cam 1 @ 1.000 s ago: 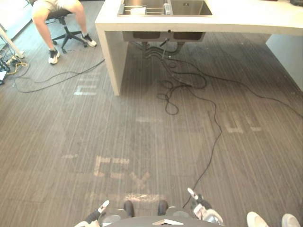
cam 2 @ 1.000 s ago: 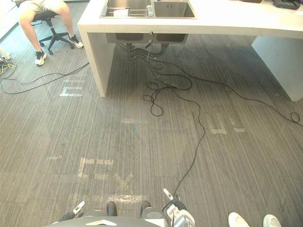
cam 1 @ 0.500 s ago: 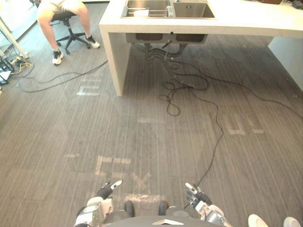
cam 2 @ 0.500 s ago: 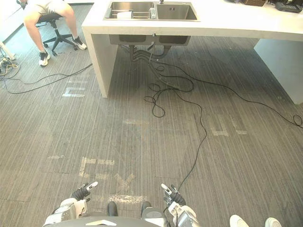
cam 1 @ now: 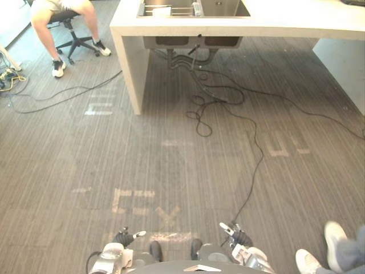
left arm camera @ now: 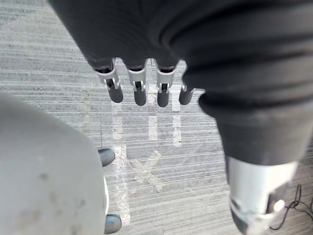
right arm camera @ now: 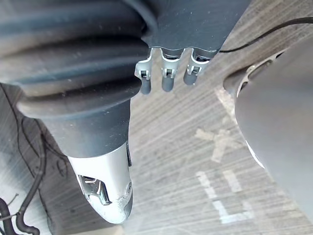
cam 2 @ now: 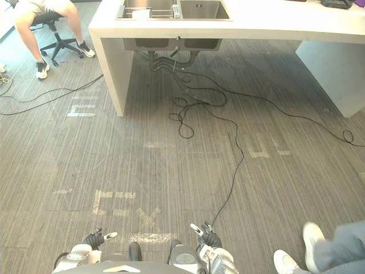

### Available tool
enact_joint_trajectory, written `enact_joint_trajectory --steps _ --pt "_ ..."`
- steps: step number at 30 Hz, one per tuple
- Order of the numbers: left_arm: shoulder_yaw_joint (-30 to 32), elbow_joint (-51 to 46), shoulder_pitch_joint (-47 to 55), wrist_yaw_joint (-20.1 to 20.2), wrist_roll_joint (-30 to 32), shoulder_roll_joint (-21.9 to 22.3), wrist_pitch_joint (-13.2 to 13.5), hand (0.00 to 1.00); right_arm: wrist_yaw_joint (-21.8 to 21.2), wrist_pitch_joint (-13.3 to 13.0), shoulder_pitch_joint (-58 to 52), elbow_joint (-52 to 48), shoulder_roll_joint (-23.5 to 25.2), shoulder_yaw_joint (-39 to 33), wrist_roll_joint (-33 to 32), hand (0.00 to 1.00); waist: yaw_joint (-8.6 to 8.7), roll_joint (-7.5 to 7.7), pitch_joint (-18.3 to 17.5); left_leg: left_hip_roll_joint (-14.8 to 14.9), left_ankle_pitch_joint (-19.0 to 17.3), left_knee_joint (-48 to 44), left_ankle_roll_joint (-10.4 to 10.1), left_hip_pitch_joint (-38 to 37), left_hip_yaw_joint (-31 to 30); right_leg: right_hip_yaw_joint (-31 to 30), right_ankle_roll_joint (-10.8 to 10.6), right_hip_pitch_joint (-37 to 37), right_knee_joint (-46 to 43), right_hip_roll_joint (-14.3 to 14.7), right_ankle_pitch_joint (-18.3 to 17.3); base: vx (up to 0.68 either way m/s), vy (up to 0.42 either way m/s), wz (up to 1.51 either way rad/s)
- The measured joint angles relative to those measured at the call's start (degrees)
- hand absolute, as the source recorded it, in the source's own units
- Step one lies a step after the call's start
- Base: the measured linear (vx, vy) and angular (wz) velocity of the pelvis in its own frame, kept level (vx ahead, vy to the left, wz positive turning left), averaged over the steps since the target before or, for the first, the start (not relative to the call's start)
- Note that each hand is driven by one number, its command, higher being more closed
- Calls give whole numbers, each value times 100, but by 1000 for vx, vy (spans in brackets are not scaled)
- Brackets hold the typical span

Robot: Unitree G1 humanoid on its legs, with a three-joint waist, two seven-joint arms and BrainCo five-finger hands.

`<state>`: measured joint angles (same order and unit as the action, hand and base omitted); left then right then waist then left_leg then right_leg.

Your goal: Walk over to the sink, pick up the cup, carry it to the dishwasher, place the cup inside the dishwasher, then close the dishwasher door

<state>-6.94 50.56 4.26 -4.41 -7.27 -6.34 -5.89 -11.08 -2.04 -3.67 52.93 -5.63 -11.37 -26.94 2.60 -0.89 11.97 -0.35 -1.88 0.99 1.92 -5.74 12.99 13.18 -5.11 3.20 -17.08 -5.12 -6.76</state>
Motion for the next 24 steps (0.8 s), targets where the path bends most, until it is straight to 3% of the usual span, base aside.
enact_joint_trajectory --steps 3,5,6,8,10,13,15,16,17,18,19,21,23,24 --pt "21 185 -52 -14 -477 -66 192 0 105 99 -39 51 55 -96 -352 0 49 93 186 -47 -231 -79 119 -225 60 56 196 845 -2064 -395 153 -25 58 -15" --pt "76 316 -102 -17 -765 -64 209 0 129 162 -116 228 59 -294 -475 0 193 112 288 -56 -311 -100 171 -461 -59 12 172 1104 -2702 -491 -70 110 45 25" --pt "156 386 -129 19 -891 -45 231 0 125 228 -192 266 53 -308 -462 0 240 92 295 -5 -381 -148 140 -481 -150 22 176 1201 -2573 -444 -235 119 20 33" --pt "246 483 -208 189 -1057 -15 277 0 125 247 -339 362 79 -338 -471 0 309 78 328 111 -497 -256 76 -446 -271 20 199 1379 -1875 -268 -238 173 -21 34" --pt "304 498 -350 441 -1177 47 402 0 110 336 -412 450 136 -523 -571 0 401 106 510 188 -641 -355 -32 -414 -432 12 185 1495 -477 -50 158 314 -112 29" --pt "457 471 -480 726 -1470 226 633 0 31 352 -664 455 335 -832 -644 0 410 187 699 184 -1055 -661 -198 -557 -600 -43 147 1469 580 -57 679 344 -214 34" --pt "465 405 -480 1016 -1658 309 786 0 -73 350 -861 436 451 -967 -646 0 422 269 719 187 -1447 -843 -380 -759 -779 -190 158 1368 620 -169 778 439 -301 41" --pt "458 375 -509 1138 -1741 404 873 0 -87 349 -913 412 450 -974 -647 0 438 164 758 293 -1631 -879 -384 -904 -871 -130 207 1434 136 -144 892 473 -317 40" --pt "436 201 -486 1330 -1741 512 989 0 -135 347 -965 285 404 -1019 -712 0 502 -32 674 451 -1811 -883 -445 -948 -973 -43 400 1719 -584 -98 651 486 -306 35" --pt "396 30 -481 1428 -1740 551 1130 0 -134 354 -937 178 357 -1038 -835 0 521 -121 642 533 -1853 -996 -527 -924 -1023 25 701 1890 -933 -63 407 524 -277 27" --pt "363 -154 -530 1486 -1740 550 1243 0 -141 353 -778 147 313 -1094 -975 0 513 -183 629 570 -1852 -1368 -665 -783 -1090 67 874 2027 -1232 -64 144 544 -265 18" --pt "173 -717 -705 1430 -1776 491 1364 0 -367 368 -480 44 225 -1133 -1582 0 526 -203 620 589 -1698 -2619 -1197 -265 -1157 246 1021 2005 -1443 -79 -231 627 -265 32" --pt "67 -1406 -726 1348 -2042 531 1436 0 -692 258 -444 -240 175 -1122 -1893 0 591 -228 621 719 -755 -3829 -1620 216 -1159 531 1014 1446 -1335 -105 -560 542 -215 66" --pt "17 -1538 -701 1327 -2108 531 1501 0 -753 198 -445 -272 165 -1068 -1883 0 585 -244 617 770 -327 -4276 -1609 437 -1145 571 984 1255 -1222 -80 -627 434 -170 53"
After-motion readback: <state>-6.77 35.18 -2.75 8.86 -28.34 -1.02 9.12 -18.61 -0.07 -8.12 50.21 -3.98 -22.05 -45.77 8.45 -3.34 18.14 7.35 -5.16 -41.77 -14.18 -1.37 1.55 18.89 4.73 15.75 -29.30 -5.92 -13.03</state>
